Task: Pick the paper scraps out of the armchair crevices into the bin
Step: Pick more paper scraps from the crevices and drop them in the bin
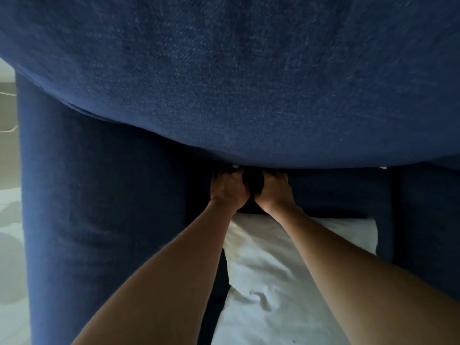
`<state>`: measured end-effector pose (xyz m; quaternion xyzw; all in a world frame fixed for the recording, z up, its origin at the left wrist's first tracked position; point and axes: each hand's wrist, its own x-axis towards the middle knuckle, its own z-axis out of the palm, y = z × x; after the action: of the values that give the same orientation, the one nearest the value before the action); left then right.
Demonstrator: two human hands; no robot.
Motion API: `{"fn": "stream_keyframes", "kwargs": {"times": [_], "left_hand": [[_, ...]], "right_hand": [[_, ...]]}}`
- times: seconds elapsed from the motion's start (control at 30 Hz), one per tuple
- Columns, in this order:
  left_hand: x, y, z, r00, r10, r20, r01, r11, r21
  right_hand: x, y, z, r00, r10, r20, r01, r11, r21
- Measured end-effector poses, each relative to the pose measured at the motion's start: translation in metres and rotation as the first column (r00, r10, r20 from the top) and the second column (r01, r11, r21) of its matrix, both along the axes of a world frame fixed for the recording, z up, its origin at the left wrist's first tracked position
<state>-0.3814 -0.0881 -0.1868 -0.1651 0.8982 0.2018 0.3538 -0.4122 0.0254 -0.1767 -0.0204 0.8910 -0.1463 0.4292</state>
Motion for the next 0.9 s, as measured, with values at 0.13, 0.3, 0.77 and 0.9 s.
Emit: {"fn": "stream_keyframes", "kwargs": {"times": [0.13, 0.3, 0.77, 0.9], "left_hand": [[0.003, -0.003, 0.007, 1.0, 0.004, -0.003, -0.004, 1.0, -0.006], [0.004, -0.004, 0.007, 0.998, 0.034, 0.061, -0.036, 0.999, 0.037], [0.011, 0.017, 0.041, 0.984, 0.181, -0.004, -0.18, 0.98, 0.087], [0.033, 0.023, 0.067, 0.93, 0.303, -0.21, -0.287, 0.952, 0.103]], "right_hand": [[0.001, 0.003, 0.006, 0.999, 0.001, -0.032, -0.002, 1.0, -0.03], [0.012, 0.01, 0.017, 0.994, -0.008, -0.105, 0.0, 0.997, -0.077], [0.022, 0.029, 0.034, 0.979, -0.161, -0.127, 0.13, 0.967, -0.218], [0.027, 0.032, 0.061, 0.955, -0.202, -0.217, 0.149, 0.96, -0.238]]}}
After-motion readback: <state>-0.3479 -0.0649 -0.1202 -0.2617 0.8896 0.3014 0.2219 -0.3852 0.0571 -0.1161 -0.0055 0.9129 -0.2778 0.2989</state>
